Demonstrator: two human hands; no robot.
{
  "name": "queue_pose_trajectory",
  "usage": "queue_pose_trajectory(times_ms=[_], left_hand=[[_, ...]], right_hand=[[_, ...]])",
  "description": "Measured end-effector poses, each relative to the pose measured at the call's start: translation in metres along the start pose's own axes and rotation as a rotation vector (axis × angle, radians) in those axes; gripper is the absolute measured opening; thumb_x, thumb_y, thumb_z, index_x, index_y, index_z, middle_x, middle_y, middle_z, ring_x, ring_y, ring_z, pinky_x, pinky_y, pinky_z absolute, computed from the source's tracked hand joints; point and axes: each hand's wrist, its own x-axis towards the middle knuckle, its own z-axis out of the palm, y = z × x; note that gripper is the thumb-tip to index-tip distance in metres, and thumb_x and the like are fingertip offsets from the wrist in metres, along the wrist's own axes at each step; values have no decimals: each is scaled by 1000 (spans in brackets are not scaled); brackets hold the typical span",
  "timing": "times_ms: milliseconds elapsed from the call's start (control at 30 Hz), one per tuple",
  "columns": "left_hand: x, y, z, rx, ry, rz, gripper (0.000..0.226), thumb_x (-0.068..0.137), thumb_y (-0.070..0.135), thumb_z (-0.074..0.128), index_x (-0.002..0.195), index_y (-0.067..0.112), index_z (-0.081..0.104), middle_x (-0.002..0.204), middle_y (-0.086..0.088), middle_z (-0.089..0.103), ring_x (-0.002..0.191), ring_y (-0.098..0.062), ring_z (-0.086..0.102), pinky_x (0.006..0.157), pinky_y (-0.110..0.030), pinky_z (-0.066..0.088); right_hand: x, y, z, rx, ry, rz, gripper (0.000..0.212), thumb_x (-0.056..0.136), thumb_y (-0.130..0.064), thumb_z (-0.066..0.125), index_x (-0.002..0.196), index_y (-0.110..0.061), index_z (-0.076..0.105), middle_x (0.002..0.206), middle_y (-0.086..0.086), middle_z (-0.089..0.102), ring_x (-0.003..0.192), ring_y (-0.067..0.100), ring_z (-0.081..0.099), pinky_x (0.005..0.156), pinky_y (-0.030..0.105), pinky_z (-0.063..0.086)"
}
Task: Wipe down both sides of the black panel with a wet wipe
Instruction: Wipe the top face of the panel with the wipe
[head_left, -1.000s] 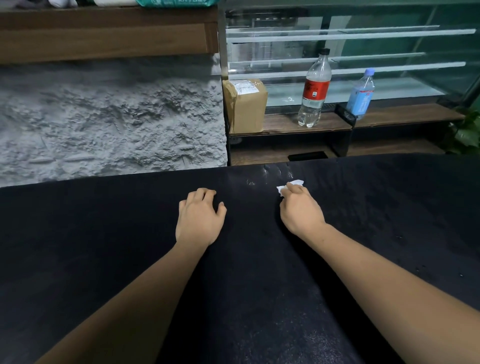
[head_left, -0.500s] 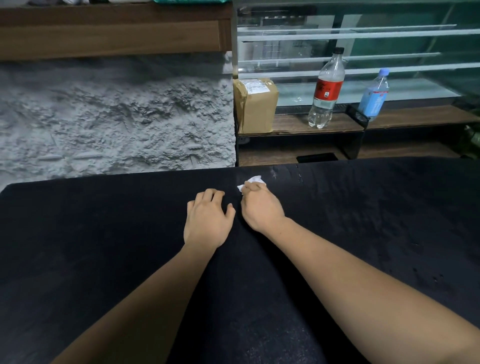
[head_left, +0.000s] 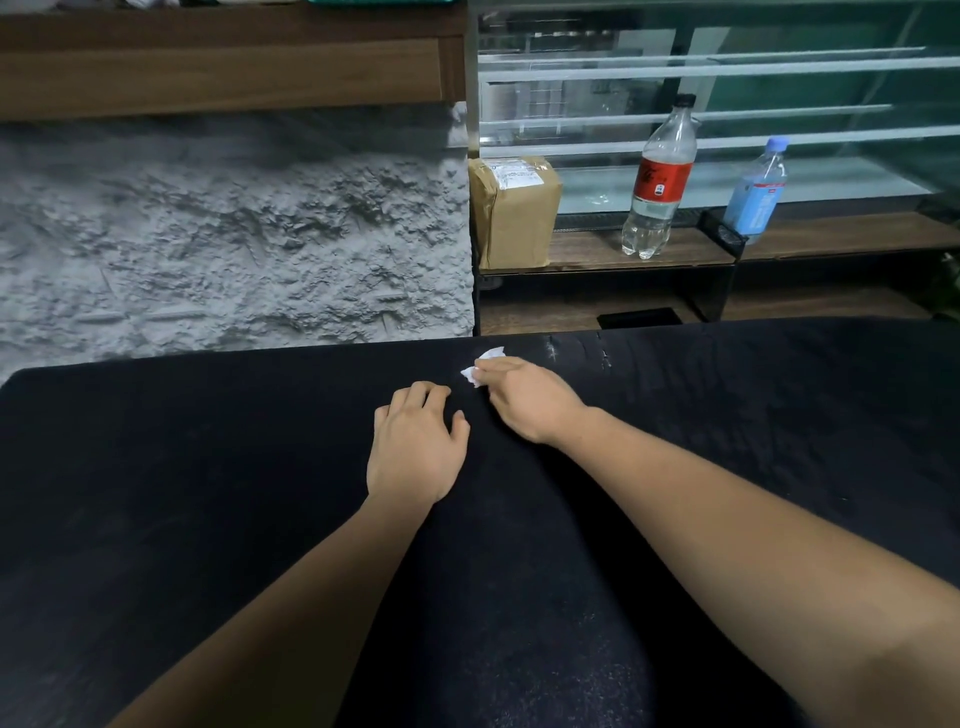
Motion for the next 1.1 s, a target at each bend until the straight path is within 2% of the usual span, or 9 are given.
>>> queue_pose_trajectory(times_ms=[133, 333, 467, 667, 767, 867, 967, 1033, 1100], left_hand=[[0, 1, -1, -3, 3, 1, 47, 104, 49, 40, 139, 24, 60, 139, 9, 56, 129, -16, 49, 110, -40, 41], [0, -1, 0, -17, 11, 5, 47, 103, 49, 39, 138, 24, 60, 139, 10, 56, 128, -16, 49, 110, -40, 41], [0, -1, 2, 1, 18, 3, 46, 104, 48, 39, 136, 24, 61, 137, 10, 56, 126, -17, 49, 108, -39, 41], [1, -1, 2, -2, 14, -1, 48, 103, 49, 37, 136, 25, 61, 137, 10, 56, 127, -16, 49, 108, -40, 41], [1, -1, 2, -6, 17, -1, 48, 103, 49, 38, 137, 24, 61, 137, 9, 56, 127, -17, 50, 109, -40, 41], [0, -1, 2, -15, 34, -4, 45, 102, 48, 42, 135, 24, 62, 135, 9, 57, 126, -17, 51, 107, -40, 42], [0, 0, 2, -7, 35, -6, 45, 102, 48, 41, 134, 24, 62, 134, 9, 58, 125, -17, 51, 107, -40, 42], [1, 0, 2, -2, 30, -6, 46, 102, 48, 41, 134, 24, 62, 134, 9, 58, 125, -17, 51, 107, -40, 42], [0, 0, 2, 6, 40, -5, 45, 102, 47, 43, 133, 23, 63, 133, 9, 59, 124, -17, 51, 106, -40, 42]], right_hand=[[2, 27, -15, -28, 6, 69, 40, 105, -15, 44, 140, -19, 63, 152, -2, 55, 142, 22, 48, 114, 45, 43], [1, 60, -31, -32, 10, 150, 35, 105, -11, 37, 122, -23, 65, 127, -7, 62, 120, 24, 59, 98, 45, 50], [6, 68, -34, -44, 33, 242, 40, 104, -8, 34, 127, -22, 64, 131, -4, 61, 123, 25, 57, 99, 43, 50], [25, 57, -25, -14, 68, 358, 33, 104, -14, 37, 123, -12, 63, 133, 5, 62, 127, 31, 56, 95, 37, 46], [31, 43, -22, -3, 59, 325, 34, 105, -15, 39, 128, -9, 63, 142, 8, 60, 133, 32, 53, 105, 40, 47], [34, 27, -17, -5, 60, 261, 26, 104, -15, 40, 117, -9, 63, 131, 9, 63, 124, 31, 57, 98, 40, 49], [37, 9, -14, -9, 47, 181, 26, 105, -14, 41, 118, -10, 63, 131, 8, 62, 124, 30, 55, 97, 40, 48], [40, -2, -11, -4, 32, 144, 27, 106, -15, 41, 122, -11, 62, 133, 7, 60, 124, 30, 56, 95, 39, 46], [44, -12, -8, 3, 8, 114, 34, 108, -16, 40, 135, -14, 60, 141, 6, 57, 128, 30, 55, 96, 39, 45]])
